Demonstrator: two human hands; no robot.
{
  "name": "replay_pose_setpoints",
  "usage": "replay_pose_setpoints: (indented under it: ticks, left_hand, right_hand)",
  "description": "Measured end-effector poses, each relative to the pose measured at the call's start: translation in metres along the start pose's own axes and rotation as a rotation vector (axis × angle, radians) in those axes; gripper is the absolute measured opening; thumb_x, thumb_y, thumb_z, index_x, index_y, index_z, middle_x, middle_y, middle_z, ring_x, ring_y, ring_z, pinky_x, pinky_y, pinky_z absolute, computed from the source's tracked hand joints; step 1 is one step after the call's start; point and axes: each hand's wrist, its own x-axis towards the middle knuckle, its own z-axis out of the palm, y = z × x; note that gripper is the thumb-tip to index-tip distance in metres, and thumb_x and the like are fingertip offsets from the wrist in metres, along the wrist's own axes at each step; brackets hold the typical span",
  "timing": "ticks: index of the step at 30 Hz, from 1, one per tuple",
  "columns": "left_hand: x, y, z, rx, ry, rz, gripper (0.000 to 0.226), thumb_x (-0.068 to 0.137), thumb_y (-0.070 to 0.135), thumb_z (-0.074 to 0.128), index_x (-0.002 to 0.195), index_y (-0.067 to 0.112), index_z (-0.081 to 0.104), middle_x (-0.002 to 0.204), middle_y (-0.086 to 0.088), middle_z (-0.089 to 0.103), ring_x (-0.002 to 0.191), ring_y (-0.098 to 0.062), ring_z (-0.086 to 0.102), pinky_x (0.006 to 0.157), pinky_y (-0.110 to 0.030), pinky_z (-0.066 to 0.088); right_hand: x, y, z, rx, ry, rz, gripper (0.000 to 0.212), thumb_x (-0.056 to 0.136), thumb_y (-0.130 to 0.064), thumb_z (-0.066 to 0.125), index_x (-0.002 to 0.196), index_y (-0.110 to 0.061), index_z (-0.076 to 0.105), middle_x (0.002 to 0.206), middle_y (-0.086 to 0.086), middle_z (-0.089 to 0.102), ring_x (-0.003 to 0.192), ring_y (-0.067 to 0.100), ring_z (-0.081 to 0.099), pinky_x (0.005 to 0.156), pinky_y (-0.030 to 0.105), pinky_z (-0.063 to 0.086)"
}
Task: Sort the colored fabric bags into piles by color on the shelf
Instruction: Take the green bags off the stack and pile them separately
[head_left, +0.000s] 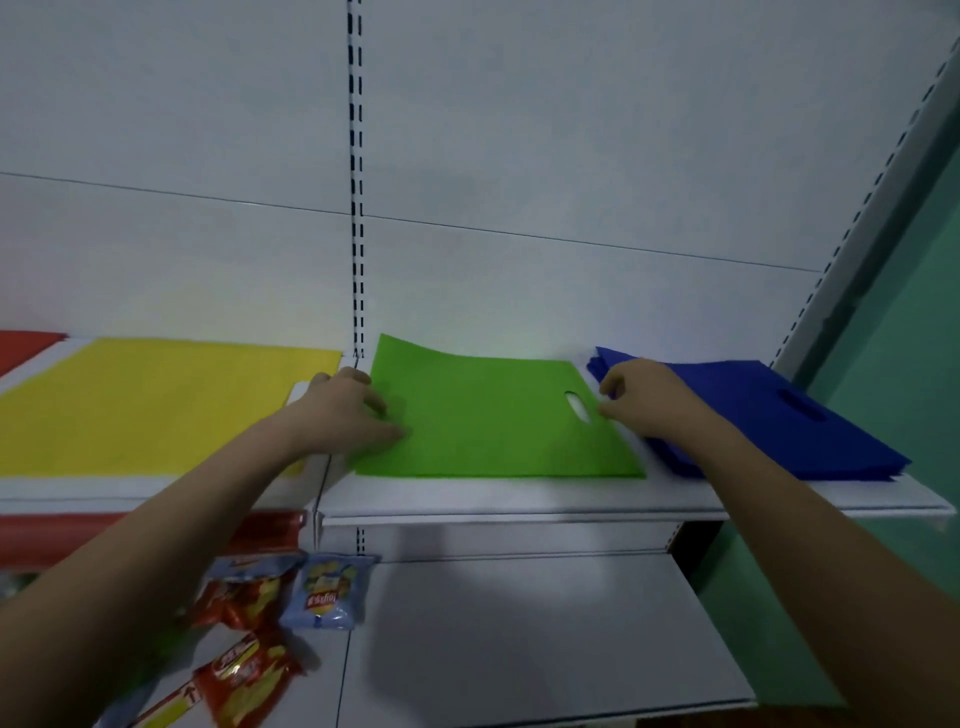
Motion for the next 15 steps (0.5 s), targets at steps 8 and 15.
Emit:
replay_pose_setpoints:
  ticks: [8, 15]
  left_hand:
    - [-0.019, 0.013, 0.003, 0.013, 0.087, -0.118, 0.057, 0.095, 0.049, 0.056, 0.145, 0.022, 0.046, 0.142, -0.009, 0.052, 0.137, -0.033, 0.033, 0.109, -0.041, 0.035]
    - [-0.075, 0.018, 0.004, 0.05, 0.284, -0.23, 0.043, 0.095, 0.045, 0.053, 0.133, 0.025, 0.056, 0.14, -0.004, 0.054, 0.13, -0.031, 0.038, 0.103, -0.044, 0.04]
  right_hand:
    - [0.005, -0.047, -0.014, 0.221, -0.008, -0.159, 0.011, 0.087, -0.02, 0.063, 0.091, -0.016, 0.072, 0.094, 0.005, 0.071, 0.088, 0.022, 0.065, 0.077, 0.027, 0.049]
    - [-0.045, -0.111, 0.007, 0.427, -0.174, -0.361, 0.027, 0.091, -0.02, 0.059, 0.089, 0.005, 0.069, 0.082, 0.025, 0.068, 0.063, 0.018, 0.05, 0.06, 0.028, 0.038]
